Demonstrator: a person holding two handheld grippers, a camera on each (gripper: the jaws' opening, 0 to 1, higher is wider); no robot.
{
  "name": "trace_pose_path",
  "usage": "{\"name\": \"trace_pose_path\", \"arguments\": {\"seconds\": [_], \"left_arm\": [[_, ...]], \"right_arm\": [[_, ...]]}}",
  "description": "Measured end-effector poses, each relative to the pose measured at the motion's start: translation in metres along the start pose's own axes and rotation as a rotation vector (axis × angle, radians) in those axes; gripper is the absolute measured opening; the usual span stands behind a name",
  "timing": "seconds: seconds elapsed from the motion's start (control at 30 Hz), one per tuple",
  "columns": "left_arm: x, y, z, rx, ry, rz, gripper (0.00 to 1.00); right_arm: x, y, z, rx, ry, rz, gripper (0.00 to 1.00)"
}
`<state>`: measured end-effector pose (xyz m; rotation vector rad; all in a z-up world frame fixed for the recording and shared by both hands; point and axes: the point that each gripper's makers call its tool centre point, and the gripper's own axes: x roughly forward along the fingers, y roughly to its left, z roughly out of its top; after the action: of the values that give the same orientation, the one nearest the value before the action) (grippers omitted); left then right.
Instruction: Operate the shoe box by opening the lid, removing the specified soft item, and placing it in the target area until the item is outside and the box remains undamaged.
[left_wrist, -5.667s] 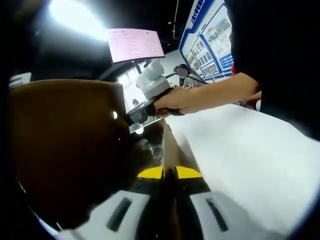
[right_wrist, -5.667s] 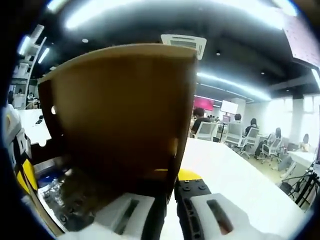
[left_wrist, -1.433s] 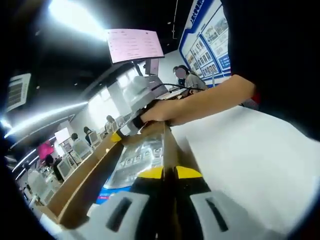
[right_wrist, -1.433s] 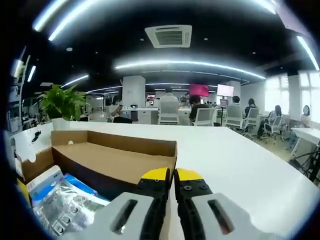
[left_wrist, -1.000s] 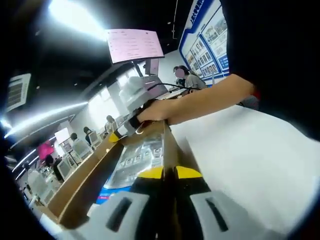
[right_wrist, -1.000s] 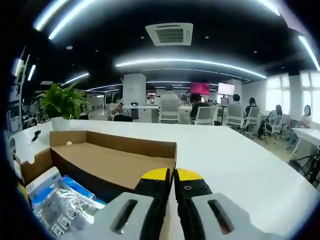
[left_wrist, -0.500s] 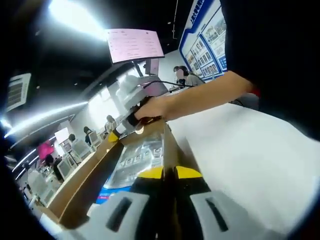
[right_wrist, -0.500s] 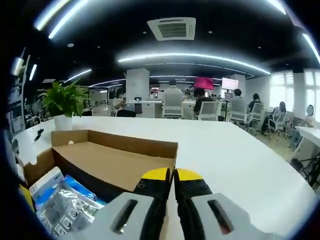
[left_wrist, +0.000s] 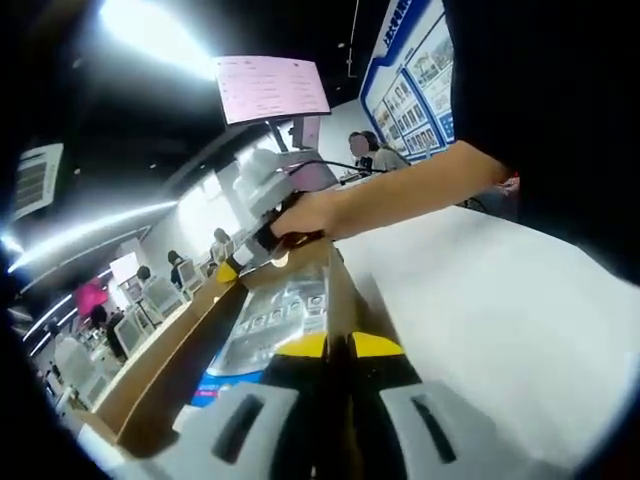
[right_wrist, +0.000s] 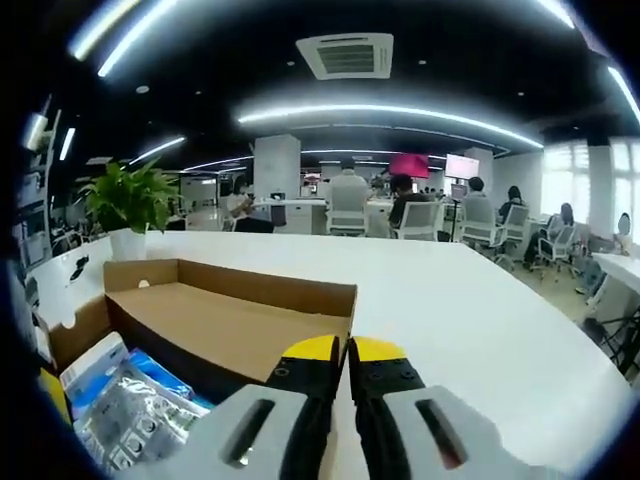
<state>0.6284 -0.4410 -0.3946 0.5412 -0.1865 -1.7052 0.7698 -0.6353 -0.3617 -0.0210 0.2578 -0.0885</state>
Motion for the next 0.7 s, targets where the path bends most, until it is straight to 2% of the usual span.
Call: {"name": "trace_pose_path", "arguments": {"seconds": [0.53,0.7], "left_arm": [[0.0004,0.0008,-0.0004,-0.022,0.002,0.000,0.06],[0.0008,0.0003,-0.0005,-0.023,0.003,-0.001,0.06]], "right_arm": [[0.0007,0.0004,-0.0018,0.001,0.017,0.011,0.03],[-0.0003,0.0012,-0.0038,0.002,0.034,0.028,0.07]]}}
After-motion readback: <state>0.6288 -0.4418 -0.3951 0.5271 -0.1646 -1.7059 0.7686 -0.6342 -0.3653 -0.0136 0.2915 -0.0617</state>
